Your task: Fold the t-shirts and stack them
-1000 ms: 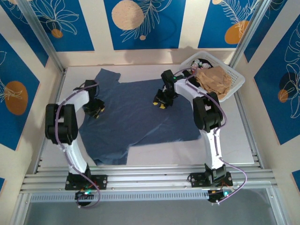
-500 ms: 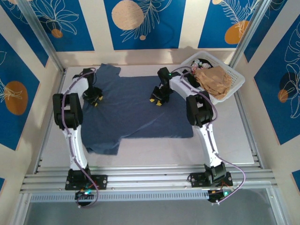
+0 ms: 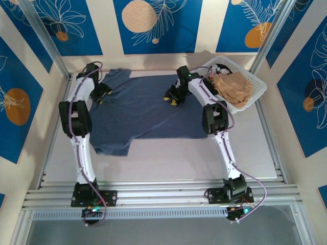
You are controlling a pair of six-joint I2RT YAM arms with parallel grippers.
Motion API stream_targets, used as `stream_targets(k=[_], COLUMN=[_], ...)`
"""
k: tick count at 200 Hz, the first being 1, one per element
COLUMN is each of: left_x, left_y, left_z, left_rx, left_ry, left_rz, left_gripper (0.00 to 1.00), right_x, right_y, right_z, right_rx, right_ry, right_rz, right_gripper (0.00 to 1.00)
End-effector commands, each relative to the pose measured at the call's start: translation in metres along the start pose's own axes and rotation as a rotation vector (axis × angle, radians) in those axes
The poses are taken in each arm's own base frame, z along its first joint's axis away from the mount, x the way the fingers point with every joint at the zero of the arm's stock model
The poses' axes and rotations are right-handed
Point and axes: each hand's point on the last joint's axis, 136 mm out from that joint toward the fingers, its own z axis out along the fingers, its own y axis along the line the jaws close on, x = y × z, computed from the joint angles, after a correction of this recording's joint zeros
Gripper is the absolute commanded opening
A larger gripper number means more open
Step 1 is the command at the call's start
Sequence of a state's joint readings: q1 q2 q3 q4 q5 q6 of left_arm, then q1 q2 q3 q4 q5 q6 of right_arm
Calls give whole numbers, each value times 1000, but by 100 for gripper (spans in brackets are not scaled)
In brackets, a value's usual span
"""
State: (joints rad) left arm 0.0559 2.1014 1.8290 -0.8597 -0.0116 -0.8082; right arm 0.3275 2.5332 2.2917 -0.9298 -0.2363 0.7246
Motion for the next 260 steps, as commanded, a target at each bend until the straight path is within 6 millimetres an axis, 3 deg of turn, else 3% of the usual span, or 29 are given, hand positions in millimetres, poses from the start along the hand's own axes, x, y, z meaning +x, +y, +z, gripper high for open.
stream_targets(k=[1, 23, 42, 73, 98, 138, 193, 233, 260], left_x=[33, 93, 126, 157, 173, 174, 162, 164, 167], left_y=[53, 104, 144, 166, 183, 186, 180, 177, 179], left_z=[-60, -57, -55, -45, -34, -25, -14, -15, -21], left_rx=[-67, -74, -118, -100, -131, -124, -100, -80, -81], left_ry=[-23, 84, 143, 208, 232, 212, 164, 174, 180], left_rz=[-4, -55, -82, -124, -128, -140, -147, -147, -143], left_gripper=[60, 57, 54, 49, 46, 41, 32, 28, 14], right_x=[18, 51, 84, 133, 160, 177, 181, 178, 172], right_y=[48, 46, 34, -8, -47, -87, -98, -111, -122], right_z=[-72, -91, -98, -102, -109, -117, -117, -118, -120], right_rx=[-89, -117, -138, -118, -87, -62, -45, -19, 14], right_ry=[-113, -113, -90, -33, -27, -39, -38, -48, -69], right_rz=[-70, -62, -58, -34, 16, 73, 86, 121, 146], right_gripper=[45, 47, 47, 47, 48, 47, 47, 46, 44])
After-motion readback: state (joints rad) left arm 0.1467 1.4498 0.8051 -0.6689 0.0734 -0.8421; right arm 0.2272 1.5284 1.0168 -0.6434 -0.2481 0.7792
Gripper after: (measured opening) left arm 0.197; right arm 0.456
